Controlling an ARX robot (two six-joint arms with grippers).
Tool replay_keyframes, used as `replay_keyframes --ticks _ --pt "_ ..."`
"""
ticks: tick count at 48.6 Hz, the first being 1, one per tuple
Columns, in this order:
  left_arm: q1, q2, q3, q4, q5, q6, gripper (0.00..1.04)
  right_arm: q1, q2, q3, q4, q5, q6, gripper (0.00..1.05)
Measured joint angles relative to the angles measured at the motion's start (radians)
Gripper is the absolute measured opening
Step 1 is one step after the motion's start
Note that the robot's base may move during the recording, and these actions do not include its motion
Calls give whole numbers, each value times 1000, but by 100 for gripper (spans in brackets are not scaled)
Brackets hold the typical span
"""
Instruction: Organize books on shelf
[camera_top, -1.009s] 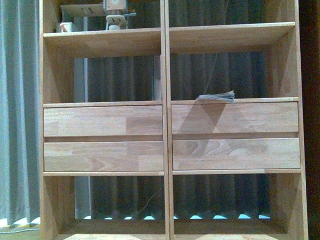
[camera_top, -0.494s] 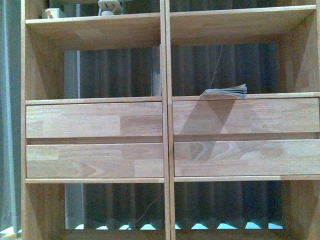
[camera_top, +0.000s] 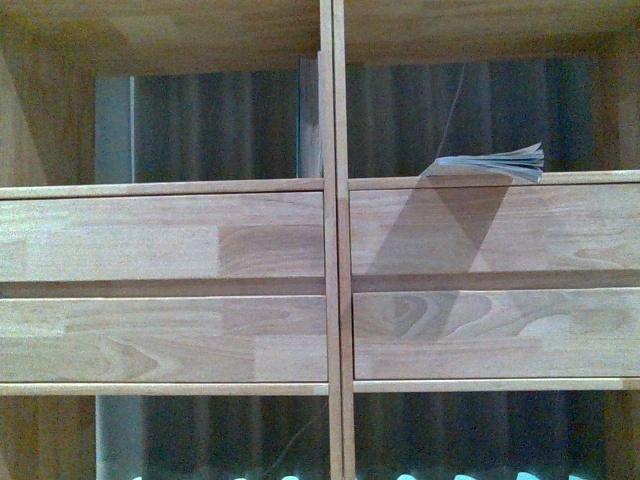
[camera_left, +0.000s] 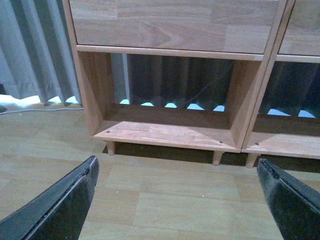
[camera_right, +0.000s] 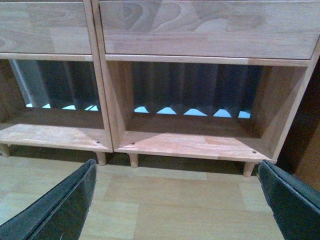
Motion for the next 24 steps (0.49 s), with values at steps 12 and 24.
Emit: replay_keyframes --ticks 12,24 --pt "0 0 0 0 0 0 97 0 0 0 0 0 0 98" --pt "0 0 0 0 0 0 97 0 0 0 0 -1 0 98"
